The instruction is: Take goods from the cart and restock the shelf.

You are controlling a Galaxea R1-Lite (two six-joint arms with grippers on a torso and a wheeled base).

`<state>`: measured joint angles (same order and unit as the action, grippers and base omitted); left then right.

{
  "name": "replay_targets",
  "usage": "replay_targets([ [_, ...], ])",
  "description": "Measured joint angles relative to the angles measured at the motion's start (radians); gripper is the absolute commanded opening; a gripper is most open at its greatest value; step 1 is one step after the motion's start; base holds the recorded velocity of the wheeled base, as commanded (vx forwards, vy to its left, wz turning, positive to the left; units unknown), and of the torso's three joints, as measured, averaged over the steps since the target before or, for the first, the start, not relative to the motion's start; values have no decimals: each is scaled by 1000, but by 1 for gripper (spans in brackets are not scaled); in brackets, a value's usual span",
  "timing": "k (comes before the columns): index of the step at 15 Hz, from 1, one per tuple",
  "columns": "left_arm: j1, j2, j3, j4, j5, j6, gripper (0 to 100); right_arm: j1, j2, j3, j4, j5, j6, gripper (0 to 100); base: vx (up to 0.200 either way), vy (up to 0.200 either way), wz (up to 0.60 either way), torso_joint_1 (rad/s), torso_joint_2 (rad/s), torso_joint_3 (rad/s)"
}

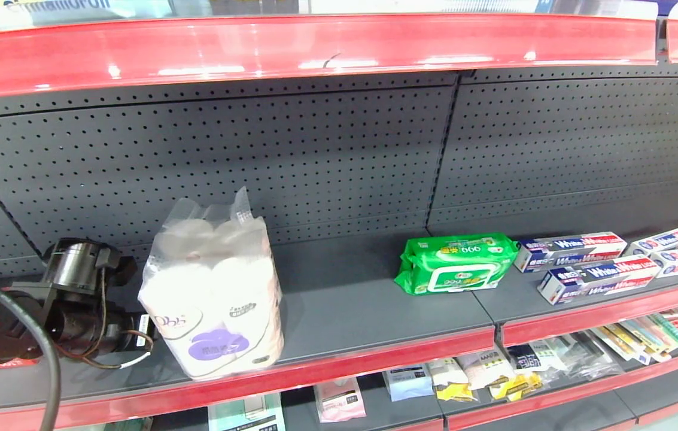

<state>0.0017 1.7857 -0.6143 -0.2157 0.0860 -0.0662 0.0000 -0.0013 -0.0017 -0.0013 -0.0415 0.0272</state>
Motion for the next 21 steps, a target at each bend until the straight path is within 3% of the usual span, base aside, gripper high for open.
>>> replay_targets([
  [4,77,-102,24,0,-6,78,100,0,0,0,0,0,0,100,0,0,0,0,0,0],
  [6,108,-194,67,0,-20,98,100,0,0,0,0,0,0,100,0,0,0,0,0,0],
  [9,125,-408,165,2,-68,120,100,0,0,0,0,0,0,100,0,0,0,0,0,0],
  [12,125,-718,272,22,-151,146,100,0,0,0,0,0,0,100,0,0,0,0,0,0],
  [14,108,-951,335,84,-199,154,100,0,0,0,0,0,0,100,0,0,0,0,0,0],
  [18,52,-1452,421,322,-247,153,100,0,0,0,0,0,0,100,0,0,0,0,0,0],
  [20,22,-1626,456,430,-197,151,100,0,0,0,0,0,0,100,0,0,0,0,0,0],
  [21,12,-1683,472,436,-178,117,100,0,0,0,0,0,0,100,0,0,0,0,0,0],
])
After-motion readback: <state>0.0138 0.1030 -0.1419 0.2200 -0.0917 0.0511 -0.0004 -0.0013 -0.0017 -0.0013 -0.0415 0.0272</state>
